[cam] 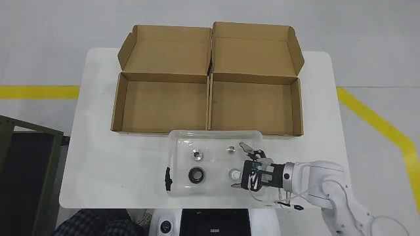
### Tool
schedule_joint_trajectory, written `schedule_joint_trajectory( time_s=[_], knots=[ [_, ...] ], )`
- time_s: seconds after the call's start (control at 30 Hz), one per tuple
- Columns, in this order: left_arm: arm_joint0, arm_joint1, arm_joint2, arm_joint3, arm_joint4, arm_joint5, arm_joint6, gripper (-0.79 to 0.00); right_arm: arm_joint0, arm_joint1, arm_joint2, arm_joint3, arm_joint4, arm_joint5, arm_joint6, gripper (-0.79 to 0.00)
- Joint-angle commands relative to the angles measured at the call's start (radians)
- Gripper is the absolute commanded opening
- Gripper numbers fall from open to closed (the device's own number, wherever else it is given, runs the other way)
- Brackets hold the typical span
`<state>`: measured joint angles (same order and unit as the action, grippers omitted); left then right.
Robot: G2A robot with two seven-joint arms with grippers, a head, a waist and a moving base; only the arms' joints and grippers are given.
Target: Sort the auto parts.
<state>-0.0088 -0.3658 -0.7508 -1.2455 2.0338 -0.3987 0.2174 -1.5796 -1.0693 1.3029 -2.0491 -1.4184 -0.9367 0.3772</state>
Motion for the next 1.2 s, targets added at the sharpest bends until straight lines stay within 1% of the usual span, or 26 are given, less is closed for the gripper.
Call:
schedule_joint_trajectory(
  time_s=[0.0, 0.23, 0.27, 0.3, 0.43, 0.47, 0.63, 0.67, 0.7, 0.77, 0.8, 0.83, 0.87, 0.9, 1.17],
  knots=[
    [0.0, 0.0, 0.0, 0.0, 0.0, 0.0, 0.0, 0.0, 0.0, 0.002, -0.003, -0.003, -0.006, 0.002, 0.006, -0.228],
    [0.0, 0.0, 0.0, 0.0, 0.0, 0.0, 0.0, 0.0, 0.001, 0.008, -0.029, -0.019, -0.031, -0.012, 0.028, -0.219],
    [0.0, 0.0, 0.0, 0.0, 0.0, 0.0, 0.0, 0.0, 0.002, 0.009, -0.033, -0.021, -0.033, -0.014, 0.03, -0.237],
    [0.0, 0.0, 0.0, 0.0, 0.0, 0.0, 0.0, 0.0, 0.003, 0.01, -0.037, -0.022, -0.035, -0.016, 0.032, -0.237],
    [0.0, 0.0, 0.0, 0.0, 0.0, 0.0, 0.0, 0.0, 0.009, 0.012, -0.054, -0.016, -0.04, -0.02, 0.045, -0.326],
    [0.0, 0.0, 0.0, 0.0, 0.0, 0.0, 0.0, 0.0, 0.012, 0.013, -0.059, -0.014, -0.04, -0.021, 0.046, -0.394],
    [0.0, 0.0, 0.0, 0.0, 0.0, 0.0, 0.0, 0.0, 0.022, 0.015, -0.078, -0.015, -0.038, -0.028, 0.054, -0.471],
    [0.0, 0.0, 0.0, 0.0, 0.0, 0.0, 0.0, 0.0, 0.024, 0.016, -0.08, -0.017, -0.038, -0.031, 0.056, -0.523],
    [0.0, 0.0, 0.0, 0.0, 0.0, 0.0, 0.0, 0.0, 0.026, 0.017, -0.082, -0.019, -0.035, -0.032, 0.057, -0.548],
    [0.0, 0.0, 0.0, 0.0, 0.0, 0.0, 0.0, 0.0, 0.029, 0.019, -0.083, -0.029, -0.033, -0.039, 0.061, -0.631],
    [0.0, 0.0, 0.0, 0.0, 0.0, 0.0, 0.0, 0.0, 0.03, 0.02, -0.082, -0.035, -0.029, -0.042, 0.061, -0.683],
    [0.0, 0.0, 0.0, 0.0, 0.0, 0.0, 0.0, 0.0, 0.031, 0.022, -0.08, -0.042, -0.027, -0.047, 0.062, -0.702],
    [0.0, 0.0, 0.0, 0.0, 0.0, 0.0, 0.0, 0.0, 0.031, 0.023, -0.077, -0.052, -0.023, -0.05, 0.062, -0.757],
    [0.0, 0.0, 0.0, 0.0, 0.0, 0.0, 0.0, 0.0, 0.03, 0.024, -0.073, -0.06, -0.017, -0.053, 0.06, -0.785],
    [0.0, 0.0, 0.0, 0.0, 0.0, 0.0, 0.0, 0.0, 0.027, 0.034, -0.033, -0.105, 0.044, -0.049, 0.01, -0.785]
  ],
)
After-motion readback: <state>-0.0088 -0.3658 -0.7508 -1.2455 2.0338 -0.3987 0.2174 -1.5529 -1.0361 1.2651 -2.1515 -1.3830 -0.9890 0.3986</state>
